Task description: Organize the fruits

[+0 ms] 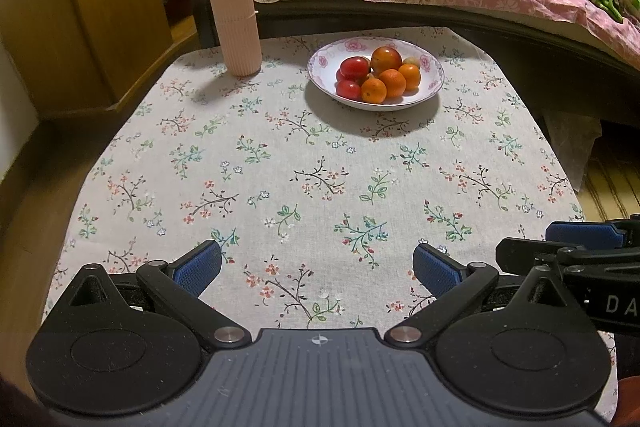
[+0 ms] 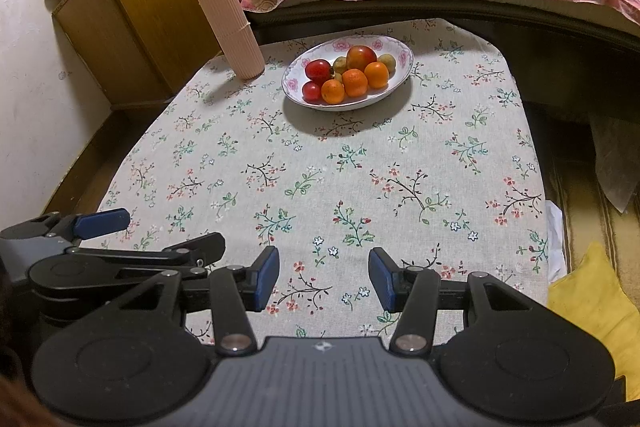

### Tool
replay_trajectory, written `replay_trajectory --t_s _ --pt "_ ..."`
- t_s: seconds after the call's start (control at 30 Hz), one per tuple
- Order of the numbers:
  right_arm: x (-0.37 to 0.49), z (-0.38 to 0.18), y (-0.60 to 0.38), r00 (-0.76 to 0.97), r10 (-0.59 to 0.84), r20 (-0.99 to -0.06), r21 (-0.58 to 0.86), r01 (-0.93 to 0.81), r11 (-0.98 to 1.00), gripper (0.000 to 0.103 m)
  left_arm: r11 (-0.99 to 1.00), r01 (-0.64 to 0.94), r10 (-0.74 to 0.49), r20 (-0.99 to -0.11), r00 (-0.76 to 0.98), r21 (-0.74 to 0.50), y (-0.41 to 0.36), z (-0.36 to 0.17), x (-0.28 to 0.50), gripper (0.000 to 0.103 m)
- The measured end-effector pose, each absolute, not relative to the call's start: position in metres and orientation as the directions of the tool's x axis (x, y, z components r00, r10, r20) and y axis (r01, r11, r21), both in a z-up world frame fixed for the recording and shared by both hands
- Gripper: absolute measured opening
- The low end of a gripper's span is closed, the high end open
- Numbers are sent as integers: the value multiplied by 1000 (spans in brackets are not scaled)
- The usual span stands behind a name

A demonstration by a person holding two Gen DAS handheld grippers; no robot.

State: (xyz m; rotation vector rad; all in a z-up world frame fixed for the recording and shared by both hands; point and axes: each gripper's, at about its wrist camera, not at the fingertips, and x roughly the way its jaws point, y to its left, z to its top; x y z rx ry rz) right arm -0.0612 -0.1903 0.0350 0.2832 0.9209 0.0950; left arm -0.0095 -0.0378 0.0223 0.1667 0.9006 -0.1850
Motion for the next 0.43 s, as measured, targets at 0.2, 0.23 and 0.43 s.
replay_trajectory --t_s 0.2,0.23,0.43 --pt "-61 35 -192 608 198 -769 282 44 958 49 968 236 -83 -784 615 83 -39 22 -10 103" --pt "-61 35 -192 609 197 -768 282 45 958 49 968 237 -83 -784 615 83 -39 22 -10 103" --pt "-60 35 -193 610 196 -768 283 48 958 50 968 238 -85 -781 619 83 -38 23 -10 103"
